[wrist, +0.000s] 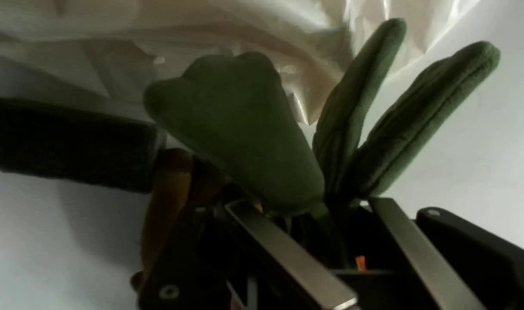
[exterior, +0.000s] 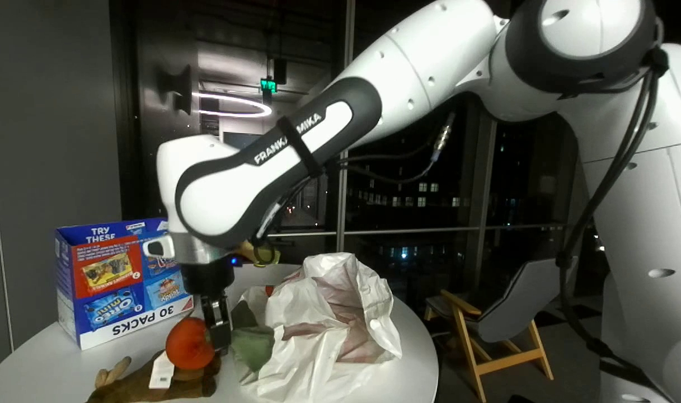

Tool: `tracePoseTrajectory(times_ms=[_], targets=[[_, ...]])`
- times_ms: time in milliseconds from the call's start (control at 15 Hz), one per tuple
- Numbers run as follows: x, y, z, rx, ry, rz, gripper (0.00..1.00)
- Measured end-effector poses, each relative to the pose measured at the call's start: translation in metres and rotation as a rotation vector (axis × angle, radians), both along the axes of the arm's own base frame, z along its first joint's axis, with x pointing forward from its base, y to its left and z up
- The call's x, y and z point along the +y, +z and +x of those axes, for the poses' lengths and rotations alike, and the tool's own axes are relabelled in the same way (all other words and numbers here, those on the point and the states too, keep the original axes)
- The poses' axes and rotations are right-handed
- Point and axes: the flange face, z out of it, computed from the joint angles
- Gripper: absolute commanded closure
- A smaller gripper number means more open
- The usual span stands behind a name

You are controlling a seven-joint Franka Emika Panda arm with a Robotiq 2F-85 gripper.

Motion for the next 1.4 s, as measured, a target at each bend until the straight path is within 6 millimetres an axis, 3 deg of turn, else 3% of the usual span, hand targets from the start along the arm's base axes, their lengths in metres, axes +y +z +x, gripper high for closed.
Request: tracePoseTrajectory(times_ms=[200,333,533,733,1000,1200,1400], targets=[[-0.036,0.059,0.002,-0.046,-0.136,0.088,0.96],[-0.071,0.094,-0.002,-0.097,-0.236,0.104,0.96],[-0.129,0.127,-0.02,-0.133,-0.391,0.073,0.95],[-0.182,0.142,-0.053,-0.13,-0.542,-0.014,0.96],[-0.229,0.13,-0.089,-0.045,-0.664,-0.216,0.97],[-0.235,0.096,-0.097,0.044,-0.658,-0.372,0.95],[-0.227,0.061,-0.091,0.064,-0.591,-0.489,0.95]])
